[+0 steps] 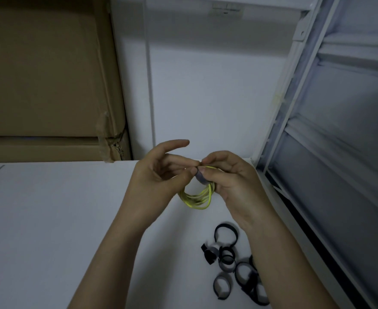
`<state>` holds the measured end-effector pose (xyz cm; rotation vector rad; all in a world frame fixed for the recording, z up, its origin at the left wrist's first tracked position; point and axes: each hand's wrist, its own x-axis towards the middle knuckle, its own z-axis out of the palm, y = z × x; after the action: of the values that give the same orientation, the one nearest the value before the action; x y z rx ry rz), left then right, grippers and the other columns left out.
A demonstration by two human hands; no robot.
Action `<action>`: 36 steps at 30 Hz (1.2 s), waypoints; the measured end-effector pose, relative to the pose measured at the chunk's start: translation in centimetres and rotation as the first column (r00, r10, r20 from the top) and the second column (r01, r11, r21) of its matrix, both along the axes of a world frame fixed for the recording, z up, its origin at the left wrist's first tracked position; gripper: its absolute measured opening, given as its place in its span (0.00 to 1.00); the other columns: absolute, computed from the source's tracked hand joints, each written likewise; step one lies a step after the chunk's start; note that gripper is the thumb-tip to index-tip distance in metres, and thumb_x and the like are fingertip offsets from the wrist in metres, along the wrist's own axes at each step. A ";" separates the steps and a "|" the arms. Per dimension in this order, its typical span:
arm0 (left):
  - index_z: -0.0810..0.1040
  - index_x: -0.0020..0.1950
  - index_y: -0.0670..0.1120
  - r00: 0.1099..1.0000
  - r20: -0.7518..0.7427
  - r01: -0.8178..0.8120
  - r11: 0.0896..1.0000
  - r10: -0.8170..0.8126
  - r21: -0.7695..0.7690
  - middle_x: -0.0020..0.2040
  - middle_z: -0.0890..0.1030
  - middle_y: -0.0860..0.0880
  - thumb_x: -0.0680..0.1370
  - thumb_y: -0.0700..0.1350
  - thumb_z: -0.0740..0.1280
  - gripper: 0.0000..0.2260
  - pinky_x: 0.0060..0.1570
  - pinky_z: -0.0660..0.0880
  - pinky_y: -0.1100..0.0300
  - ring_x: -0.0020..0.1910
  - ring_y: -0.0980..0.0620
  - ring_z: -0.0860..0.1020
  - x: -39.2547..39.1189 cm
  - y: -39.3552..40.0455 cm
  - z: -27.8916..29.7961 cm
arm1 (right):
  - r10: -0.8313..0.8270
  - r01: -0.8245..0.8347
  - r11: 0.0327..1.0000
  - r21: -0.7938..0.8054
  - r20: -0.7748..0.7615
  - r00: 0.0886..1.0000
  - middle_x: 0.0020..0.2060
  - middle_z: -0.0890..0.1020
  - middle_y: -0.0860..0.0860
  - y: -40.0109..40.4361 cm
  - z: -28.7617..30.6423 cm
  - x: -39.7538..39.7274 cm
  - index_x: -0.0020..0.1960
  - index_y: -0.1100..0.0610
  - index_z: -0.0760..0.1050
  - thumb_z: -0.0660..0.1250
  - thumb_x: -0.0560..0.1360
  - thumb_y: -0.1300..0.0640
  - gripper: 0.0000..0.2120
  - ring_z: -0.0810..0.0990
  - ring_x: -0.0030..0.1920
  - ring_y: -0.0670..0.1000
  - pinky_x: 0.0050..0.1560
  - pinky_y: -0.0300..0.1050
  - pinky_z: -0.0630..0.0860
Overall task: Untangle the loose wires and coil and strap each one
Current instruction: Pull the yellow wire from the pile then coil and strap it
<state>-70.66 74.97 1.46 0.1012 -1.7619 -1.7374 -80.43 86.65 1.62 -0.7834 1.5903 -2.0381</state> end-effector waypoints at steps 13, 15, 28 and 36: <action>0.79 0.56 0.46 0.999 -0.024 0.024 0.999 -0.024 0.021 0.44 0.85 0.47 0.68 0.42 0.71 0.17 0.49 0.79 0.61 0.45 0.50 0.83 0.4 -0.1 0.4 | 0.023 -0.024 0.995 -0.097 -0.014 1.000 0.39 0.85 0.54 0.4 0.4 0.0 0.37 0.51 0.80 0.74 0.62 0.65 0.10 0.84 0.42 0.53 0.52 0.50 0.79; 0.79 0.55 0.46 0.999 -0.020 0.032 0.999 -0.031 0.026 0.45 0.85 0.48 0.67 0.41 0.72 0.17 0.48 0.78 0.63 0.46 0.52 0.83 0.4 -0.2 0.5 | 0.025 -0.030 0.994 -0.108 -0.046 0.999 0.40 0.85 0.55 0.5 0.5 0.0 0.37 0.51 0.80 0.74 0.62 0.64 0.10 0.84 0.42 0.53 0.49 0.47 0.80; 0.86 0.46 0.45 0.974 0.227 0.052 0.982 -0.010 -0.180 0.44 0.86 0.48 0.72 0.51 0.68 0.12 0.57 0.77 0.51 0.48 0.45 0.83 0.9 -1.0 0.3 | -0.005 -0.004 0.998 -0.066 -0.132 0.991 0.39 0.86 0.53 0.4 0.4 0.3 0.38 0.55 0.80 0.72 0.68 0.69 0.09 0.84 0.41 0.50 0.42 0.37 0.77; 0.83 0.45 0.41 0.971 0.234 0.089 0.976 -0.040 -0.200 0.42 0.85 0.45 0.70 0.51 0.69 0.14 0.46 0.77 0.61 0.42 0.52 0.82 1.3 -1.3 0.3 | 0.110 -0.108 0.994 0.020 -0.140 0.984 0.44 0.86 0.53 0.7 0.2 -0.2 0.49 0.55 0.82 0.71 0.67 0.63 0.11 0.83 0.45 0.48 0.48 0.36 0.77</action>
<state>-69.32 73.63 1.77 0.1606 -2.1281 -1.6265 -80.58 87.35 1.83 -1.0074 1.5957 -1.9313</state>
